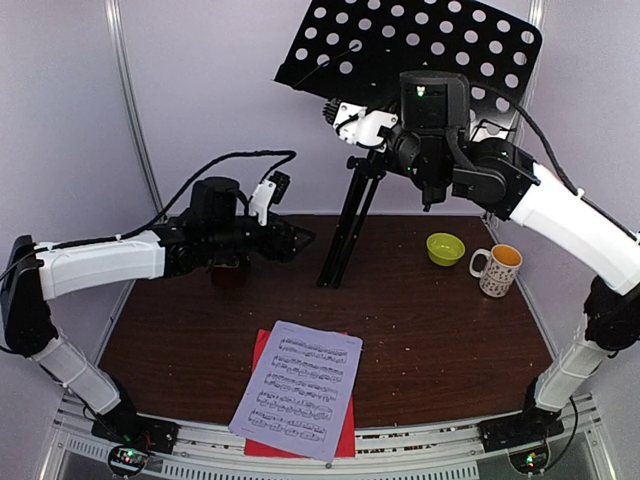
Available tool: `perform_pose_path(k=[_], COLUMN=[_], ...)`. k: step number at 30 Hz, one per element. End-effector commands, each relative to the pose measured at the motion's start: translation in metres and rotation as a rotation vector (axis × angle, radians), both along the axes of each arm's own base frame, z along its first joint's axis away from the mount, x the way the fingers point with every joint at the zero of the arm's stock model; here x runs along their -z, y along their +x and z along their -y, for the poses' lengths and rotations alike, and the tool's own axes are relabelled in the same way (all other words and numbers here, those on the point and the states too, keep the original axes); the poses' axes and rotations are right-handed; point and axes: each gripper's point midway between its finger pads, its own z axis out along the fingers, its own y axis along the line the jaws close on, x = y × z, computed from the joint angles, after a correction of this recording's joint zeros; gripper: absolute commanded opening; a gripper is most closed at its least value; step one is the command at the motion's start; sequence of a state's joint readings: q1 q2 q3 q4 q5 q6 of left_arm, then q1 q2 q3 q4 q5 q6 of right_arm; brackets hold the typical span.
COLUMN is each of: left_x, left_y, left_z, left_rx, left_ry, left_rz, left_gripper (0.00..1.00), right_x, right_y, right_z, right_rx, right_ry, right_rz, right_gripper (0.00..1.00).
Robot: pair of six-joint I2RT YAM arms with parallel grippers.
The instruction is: Set up the instrument practice props
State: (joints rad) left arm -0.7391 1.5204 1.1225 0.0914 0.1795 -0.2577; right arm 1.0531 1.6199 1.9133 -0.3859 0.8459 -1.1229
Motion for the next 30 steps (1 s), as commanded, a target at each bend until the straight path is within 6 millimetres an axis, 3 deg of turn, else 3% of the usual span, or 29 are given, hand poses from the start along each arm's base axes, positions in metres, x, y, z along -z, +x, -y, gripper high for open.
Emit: perform_pose_path(k=[1,14,21,30], left_x=[-0.026,-0.022,-0.026,-0.009], left_y=[0.014,0.026,0.037,0.047], left_z=[0.019,0.049,0.054,0.054], left_rx=[0.021,0.128,0.106,0.06], left_ry=[-0.056,-0.035,-0.034,0.012], left_rz=[0.151,0.228,0.271,0.253], left_gripper=[0.78,0.73,0.66,0.61], right_x=[-0.077,-0.073,-0.074,-0.084], right_y=[-0.025,-0.053,-0.06,-0.064], right_z=[0.032,0.019,0.015,0.01], right_rx=[-0.003,-0.203,-0.242,-0.271], right_ry=[0.306,0.29,0.299,0.324], right_rz=[0.182,0.211,0.216,0.236], right_gripper=[0.0,0.0,0.0,0.0])
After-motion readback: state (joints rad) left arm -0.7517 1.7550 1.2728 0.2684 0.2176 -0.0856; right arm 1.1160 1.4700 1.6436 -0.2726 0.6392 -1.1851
